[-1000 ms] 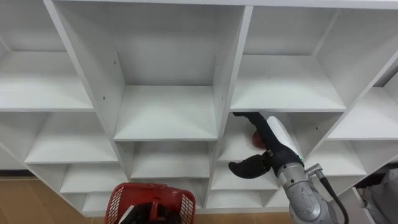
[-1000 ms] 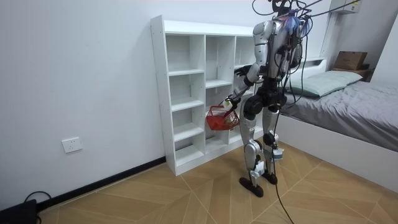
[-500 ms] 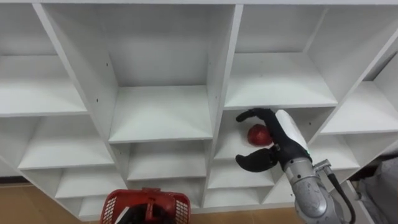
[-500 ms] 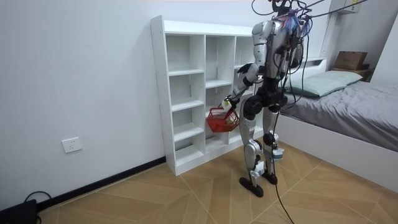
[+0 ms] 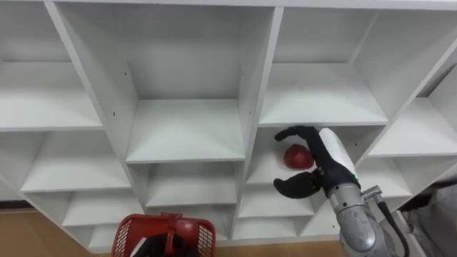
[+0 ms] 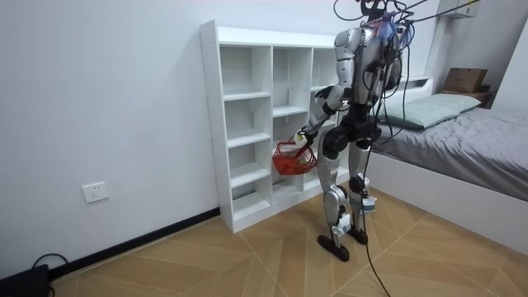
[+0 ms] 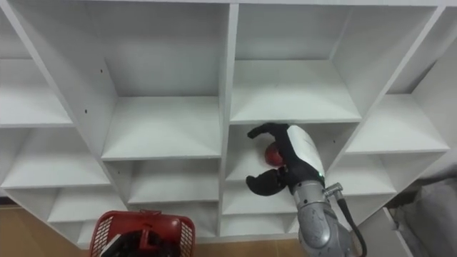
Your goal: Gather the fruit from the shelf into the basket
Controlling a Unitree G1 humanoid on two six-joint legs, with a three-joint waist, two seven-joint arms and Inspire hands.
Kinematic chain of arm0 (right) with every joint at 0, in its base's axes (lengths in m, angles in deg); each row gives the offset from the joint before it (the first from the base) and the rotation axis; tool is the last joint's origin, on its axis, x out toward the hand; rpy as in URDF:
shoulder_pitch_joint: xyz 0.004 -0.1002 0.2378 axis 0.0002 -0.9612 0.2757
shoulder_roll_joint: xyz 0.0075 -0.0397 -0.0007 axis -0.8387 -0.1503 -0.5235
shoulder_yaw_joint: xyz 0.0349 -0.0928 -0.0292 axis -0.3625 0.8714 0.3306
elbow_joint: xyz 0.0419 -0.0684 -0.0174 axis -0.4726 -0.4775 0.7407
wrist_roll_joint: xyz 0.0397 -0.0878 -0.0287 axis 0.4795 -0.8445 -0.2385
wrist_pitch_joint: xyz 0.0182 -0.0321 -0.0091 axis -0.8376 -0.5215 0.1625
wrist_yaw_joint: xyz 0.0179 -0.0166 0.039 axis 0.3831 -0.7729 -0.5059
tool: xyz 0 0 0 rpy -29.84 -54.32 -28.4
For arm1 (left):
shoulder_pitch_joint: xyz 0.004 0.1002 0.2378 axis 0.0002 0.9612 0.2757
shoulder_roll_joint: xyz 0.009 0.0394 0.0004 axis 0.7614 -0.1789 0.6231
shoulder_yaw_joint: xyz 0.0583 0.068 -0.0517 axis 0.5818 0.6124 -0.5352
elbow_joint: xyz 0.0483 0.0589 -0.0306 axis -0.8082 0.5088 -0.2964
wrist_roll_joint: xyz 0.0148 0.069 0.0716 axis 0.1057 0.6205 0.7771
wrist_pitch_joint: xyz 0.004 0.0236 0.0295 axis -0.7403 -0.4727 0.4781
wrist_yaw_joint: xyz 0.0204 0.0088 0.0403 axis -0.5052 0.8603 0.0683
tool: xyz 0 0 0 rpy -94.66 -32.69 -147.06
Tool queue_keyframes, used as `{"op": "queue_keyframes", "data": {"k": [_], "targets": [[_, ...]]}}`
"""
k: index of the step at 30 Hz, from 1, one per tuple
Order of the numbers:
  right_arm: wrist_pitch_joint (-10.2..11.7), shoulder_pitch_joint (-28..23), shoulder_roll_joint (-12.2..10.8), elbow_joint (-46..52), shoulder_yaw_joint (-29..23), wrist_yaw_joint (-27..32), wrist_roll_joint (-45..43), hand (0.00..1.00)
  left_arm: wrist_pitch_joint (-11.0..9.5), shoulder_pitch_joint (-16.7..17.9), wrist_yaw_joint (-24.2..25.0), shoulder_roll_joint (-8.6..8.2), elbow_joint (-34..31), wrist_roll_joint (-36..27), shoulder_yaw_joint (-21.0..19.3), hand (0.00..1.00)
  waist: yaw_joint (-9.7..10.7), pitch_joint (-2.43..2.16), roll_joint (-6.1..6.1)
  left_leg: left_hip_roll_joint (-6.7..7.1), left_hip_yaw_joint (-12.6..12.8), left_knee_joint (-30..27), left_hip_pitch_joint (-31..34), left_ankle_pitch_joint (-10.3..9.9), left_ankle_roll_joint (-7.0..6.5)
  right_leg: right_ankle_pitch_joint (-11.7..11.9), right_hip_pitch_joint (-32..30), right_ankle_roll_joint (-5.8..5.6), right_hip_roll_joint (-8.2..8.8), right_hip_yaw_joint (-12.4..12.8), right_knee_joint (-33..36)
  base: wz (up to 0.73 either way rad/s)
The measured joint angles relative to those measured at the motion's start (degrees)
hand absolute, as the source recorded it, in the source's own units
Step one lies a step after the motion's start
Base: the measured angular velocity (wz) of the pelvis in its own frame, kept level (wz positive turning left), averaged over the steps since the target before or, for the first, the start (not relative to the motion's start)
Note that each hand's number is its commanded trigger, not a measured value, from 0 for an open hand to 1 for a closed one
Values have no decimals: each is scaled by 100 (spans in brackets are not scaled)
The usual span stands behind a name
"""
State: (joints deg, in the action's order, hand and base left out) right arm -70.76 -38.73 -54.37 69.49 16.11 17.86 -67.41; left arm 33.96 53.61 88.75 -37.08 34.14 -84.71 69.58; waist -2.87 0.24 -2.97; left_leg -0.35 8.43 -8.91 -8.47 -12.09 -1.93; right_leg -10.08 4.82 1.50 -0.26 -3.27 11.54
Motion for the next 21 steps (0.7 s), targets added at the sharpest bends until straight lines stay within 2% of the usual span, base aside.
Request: {"op": "queue_keyframes", "data": {"k": [3,6,12,16,21], "targets": [[31,16,-5,-220,0,240,-10,0,-125,1,-2,8,-5,-2,21,100,-70,4,5,3,-64,-30,75,0,0,-1,-37,0,4,-16,-5,7],[172,172,0,-635,3,472,-15,0,-215,32,12,8,-4,-2,45,100,-154,11,6,4,-87,-38,106,0,0,-1,-94,2,4,-37,-3,4],[184,305,-21,-1304,38,725,42,0,-255,44,15,23,51,-1,42,100,-373,31,-64,19,-199,-39,204,1,-1,1,-105,2,19,-179,-97,10],[186,533,-26,-1698,55,877,266,0,-255,53,28,30,56,46,27,100,-394,36,-110,29,-323,-69,302,2,0,6,-103,6,33,-334,-166,18],[235,567,-10,-1728,65,1093,632,0,-255,87,87,35,54,51,29,100,-475,40,-113,21,-448,-69,333,4,4,6,-72,7,38,-491,-184,12]]}}
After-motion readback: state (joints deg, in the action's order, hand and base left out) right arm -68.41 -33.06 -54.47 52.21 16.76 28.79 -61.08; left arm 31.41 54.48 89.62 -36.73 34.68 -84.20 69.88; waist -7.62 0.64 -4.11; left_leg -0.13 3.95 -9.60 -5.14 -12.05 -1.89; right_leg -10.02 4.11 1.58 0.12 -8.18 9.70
